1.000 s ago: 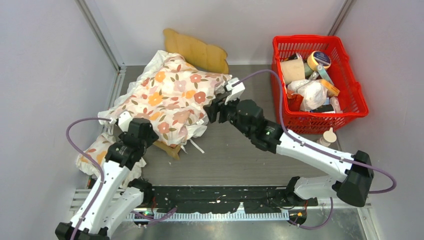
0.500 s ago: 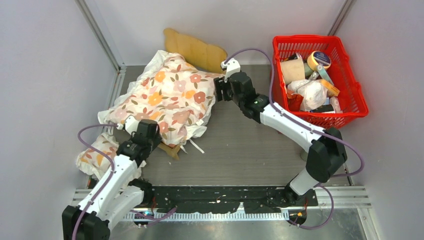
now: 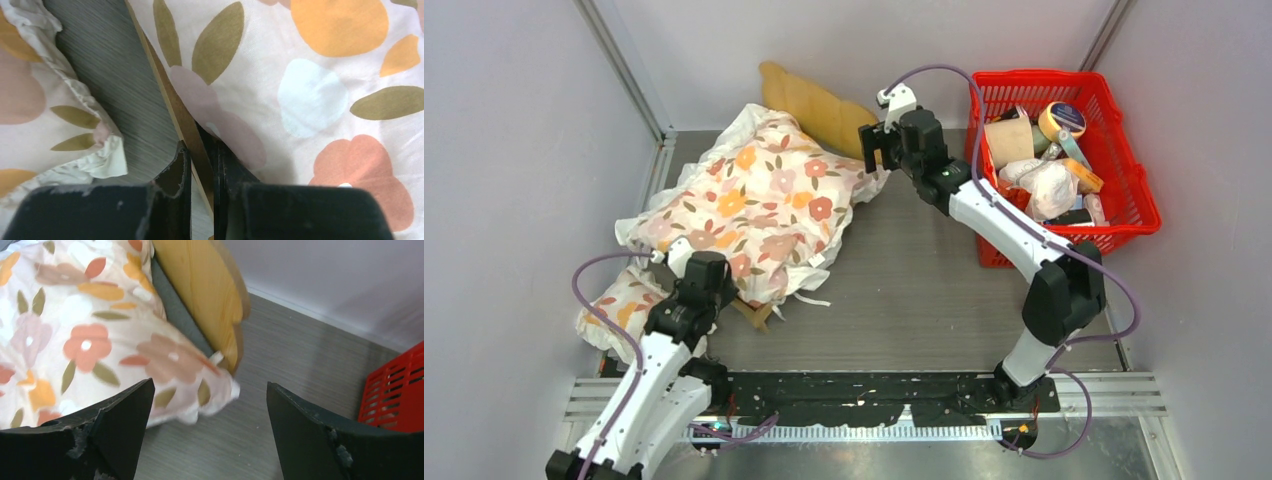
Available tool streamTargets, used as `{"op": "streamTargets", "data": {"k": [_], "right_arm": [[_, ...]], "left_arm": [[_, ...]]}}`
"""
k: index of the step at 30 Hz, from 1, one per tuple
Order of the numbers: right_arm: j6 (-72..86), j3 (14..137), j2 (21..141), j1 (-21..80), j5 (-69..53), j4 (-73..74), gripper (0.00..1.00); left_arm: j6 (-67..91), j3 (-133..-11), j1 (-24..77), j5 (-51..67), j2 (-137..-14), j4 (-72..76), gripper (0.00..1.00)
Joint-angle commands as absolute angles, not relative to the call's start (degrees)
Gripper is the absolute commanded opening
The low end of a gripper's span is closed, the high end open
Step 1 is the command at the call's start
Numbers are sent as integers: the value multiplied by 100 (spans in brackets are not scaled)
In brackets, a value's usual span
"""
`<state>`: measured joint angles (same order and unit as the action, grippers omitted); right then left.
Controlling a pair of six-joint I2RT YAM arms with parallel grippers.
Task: Set up the pet bed
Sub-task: Adjust the bed frame at the center of the board.
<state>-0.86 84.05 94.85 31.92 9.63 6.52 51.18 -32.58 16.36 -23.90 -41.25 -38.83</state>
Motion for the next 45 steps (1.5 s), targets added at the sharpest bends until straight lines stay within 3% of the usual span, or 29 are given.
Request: {"op": "streamTargets", "data": {"k": [1,8,10,12,14,16,18,22,25,28,31,32,35,40,42,45], "right_arm": [[-583,9237,10005,3065,639,816,90],[-939,10590,11168,2988,907,1253,90],[-991,10859,11363,2970,1038,1595,83],[-849,10926,11360,2942,1272,1925,52],[-624,10695,11130,2900,1298,2024,37],[-471,10380,10817,2899,1196,1986,14],[-177,10160,10568,2891,1242,2013,6],[522,9995,10310,2898,1649,2491,5],[913,9772,10121,2916,1726,2654,5],[1348,9564,9886,2949,1814,2742,5],[1797,9351,9724,3003,1899,2826,6],[1895,9268,9669,3029,1962,2842,6],[2161,9127,9572,3045,1926,2843,11],[2260,9168,9327,3097,1849,3027,15],[2248,9179,9121,3107,1863,3111,35],[2000,9173,8691,3102,1762,3196,54]], "left_arm": [[3329,-3234,1775,-1513,-3310,-3673,0],[2880,-3412,1775,-1051,-3244,-3814,0],[2666,-3454,1775,-1388,-3233,-3731,0],[2409,-3546,1769,-1879,-3316,-3587,0],[2206,-3682,1720,-2367,-3625,-3372,0],[2032,-3926,1526,-2496,-4066,-3093,0],[1909,-4229,1296,-2433,-4624,-2793,0],[1979,-5119,903,-2379,-5860,-2795,2],[1872,-5625,870,-2411,-6431,-2779,27],[1700,-5766,876,-2642,-6536,-2569,38],[1637,-6012,861,-3114,-6645,-2736,67],[1635,-6118,861,-3207,-6704,-2874,72],[1851,-6433,861,-3250,-6743,-3549,75],[941,-6653,1202,-1618,-6157,-3493,73],[406,-6720,1740,-1242,-5894,-3318,73],[-405,-6825,2703,-729,-5801,-3130,74]]}}
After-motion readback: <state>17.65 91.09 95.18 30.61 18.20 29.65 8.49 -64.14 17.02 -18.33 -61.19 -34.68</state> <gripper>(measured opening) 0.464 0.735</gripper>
